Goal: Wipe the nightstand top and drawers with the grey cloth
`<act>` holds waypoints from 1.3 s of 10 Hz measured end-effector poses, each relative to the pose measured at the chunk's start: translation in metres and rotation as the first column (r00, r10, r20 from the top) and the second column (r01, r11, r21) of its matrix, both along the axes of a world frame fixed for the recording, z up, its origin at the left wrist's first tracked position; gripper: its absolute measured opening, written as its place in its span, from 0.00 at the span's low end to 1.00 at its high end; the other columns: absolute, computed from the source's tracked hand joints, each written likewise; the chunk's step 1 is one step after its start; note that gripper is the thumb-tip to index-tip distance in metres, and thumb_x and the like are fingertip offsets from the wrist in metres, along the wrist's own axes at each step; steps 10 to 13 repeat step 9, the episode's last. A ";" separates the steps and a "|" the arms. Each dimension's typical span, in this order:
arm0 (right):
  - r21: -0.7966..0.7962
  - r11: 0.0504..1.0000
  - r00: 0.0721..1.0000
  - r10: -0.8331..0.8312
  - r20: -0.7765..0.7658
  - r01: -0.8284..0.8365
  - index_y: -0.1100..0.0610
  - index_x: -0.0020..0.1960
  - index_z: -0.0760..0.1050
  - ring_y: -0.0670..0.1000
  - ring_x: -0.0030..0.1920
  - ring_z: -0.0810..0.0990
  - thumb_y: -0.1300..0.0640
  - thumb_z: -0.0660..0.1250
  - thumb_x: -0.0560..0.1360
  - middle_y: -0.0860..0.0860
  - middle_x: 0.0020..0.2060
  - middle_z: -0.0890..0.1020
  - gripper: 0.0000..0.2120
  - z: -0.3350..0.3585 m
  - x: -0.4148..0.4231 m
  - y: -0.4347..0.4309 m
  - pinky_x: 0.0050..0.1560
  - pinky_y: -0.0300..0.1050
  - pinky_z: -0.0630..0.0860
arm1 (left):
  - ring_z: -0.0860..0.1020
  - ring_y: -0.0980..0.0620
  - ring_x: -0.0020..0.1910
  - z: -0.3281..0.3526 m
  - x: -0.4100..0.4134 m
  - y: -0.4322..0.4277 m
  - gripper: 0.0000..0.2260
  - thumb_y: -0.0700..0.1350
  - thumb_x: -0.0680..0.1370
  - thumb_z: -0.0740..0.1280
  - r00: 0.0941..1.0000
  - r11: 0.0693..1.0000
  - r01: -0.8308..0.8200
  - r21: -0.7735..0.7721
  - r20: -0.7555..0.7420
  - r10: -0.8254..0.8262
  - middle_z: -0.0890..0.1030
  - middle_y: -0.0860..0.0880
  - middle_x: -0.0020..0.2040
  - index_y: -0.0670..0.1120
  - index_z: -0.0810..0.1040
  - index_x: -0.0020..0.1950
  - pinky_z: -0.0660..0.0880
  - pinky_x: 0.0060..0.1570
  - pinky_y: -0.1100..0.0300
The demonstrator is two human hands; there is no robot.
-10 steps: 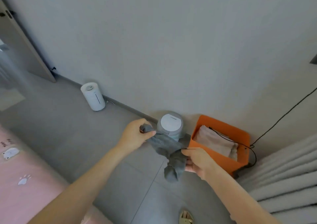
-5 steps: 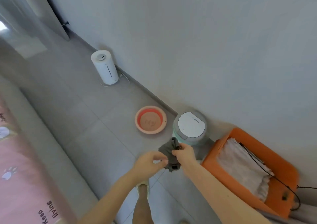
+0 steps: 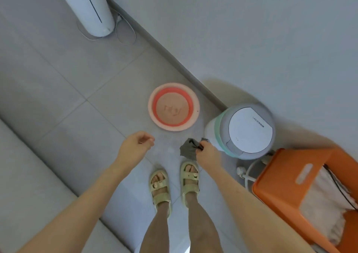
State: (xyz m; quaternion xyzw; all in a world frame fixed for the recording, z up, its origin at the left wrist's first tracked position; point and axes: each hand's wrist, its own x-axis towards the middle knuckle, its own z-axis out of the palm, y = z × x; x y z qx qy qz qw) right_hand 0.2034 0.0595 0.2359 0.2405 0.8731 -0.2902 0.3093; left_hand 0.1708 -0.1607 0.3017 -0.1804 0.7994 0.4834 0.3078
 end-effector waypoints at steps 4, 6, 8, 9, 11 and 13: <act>0.052 0.970 0.966 0.229 0.122 -0.237 0.57 0.52 0.77 0.62 0.52 0.78 0.63 0.58 0.73 0.60 0.50 0.81 0.12 -0.247 -0.091 0.019 0.46 0.47 0.71 | 0.76 0.52 0.37 -0.235 -0.071 0.016 0.07 0.37 0.75 0.62 0.983 0.992 -0.128 0.021 0.137 0.124 0.79 0.49 0.37 0.45 0.77 0.42 0.72 0.38 0.66; 0.236 0.950 0.977 0.213 -0.006 -0.206 0.53 0.57 0.78 0.61 0.56 0.76 0.61 0.60 0.74 0.59 0.55 0.79 0.15 -0.321 -0.144 0.036 0.52 0.49 0.73 | 0.76 0.52 0.36 -0.302 -0.087 0.024 0.08 0.36 0.75 0.62 0.969 0.982 -0.182 0.041 0.175 0.172 0.79 0.49 0.37 0.47 0.76 0.39 0.71 0.41 0.63; 0.461 0.789 0.909 0.398 0.121 -0.407 0.57 0.64 0.69 0.61 0.62 0.69 0.59 0.62 0.76 0.60 0.69 0.67 0.17 -0.336 -0.145 0.039 0.56 0.52 0.68 | 0.77 0.50 0.39 -0.314 -0.088 0.023 0.06 0.38 0.75 0.62 0.960 0.983 -0.182 0.004 0.219 0.177 0.80 0.48 0.38 0.44 0.78 0.44 0.73 0.51 0.55; 0.453 0.803 0.915 0.396 0.081 -0.388 0.57 0.66 0.66 0.60 0.61 0.70 0.57 0.62 0.77 0.59 0.65 0.70 0.19 -0.324 -0.143 0.041 0.56 0.52 0.67 | 0.77 0.49 0.40 -0.304 -0.091 0.021 0.07 0.37 0.75 0.61 0.962 0.983 -0.178 -0.036 0.203 0.182 0.79 0.48 0.39 0.43 0.78 0.47 0.74 0.51 0.55; 0.453 0.803 0.915 0.396 0.081 -0.388 0.57 0.66 0.66 0.60 0.61 0.70 0.57 0.62 0.77 0.59 0.65 0.70 0.19 -0.324 -0.143 0.041 0.56 0.52 0.67 | 0.77 0.49 0.40 -0.304 -0.091 0.021 0.07 0.37 0.75 0.61 0.962 0.983 -0.178 -0.036 0.203 0.182 0.79 0.48 0.39 0.43 0.78 0.47 0.74 0.51 0.55; 0.453 0.803 0.915 0.396 0.081 -0.388 0.57 0.66 0.66 0.60 0.61 0.70 0.57 0.62 0.77 0.59 0.65 0.70 0.19 -0.324 -0.143 0.041 0.56 0.52 0.67 | 0.77 0.49 0.40 -0.304 -0.091 0.021 0.07 0.37 0.75 0.61 0.962 0.983 -0.178 -0.036 0.203 0.182 0.79 0.48 0.39 0.43 0.78 0.47 0.74 0.51 0.55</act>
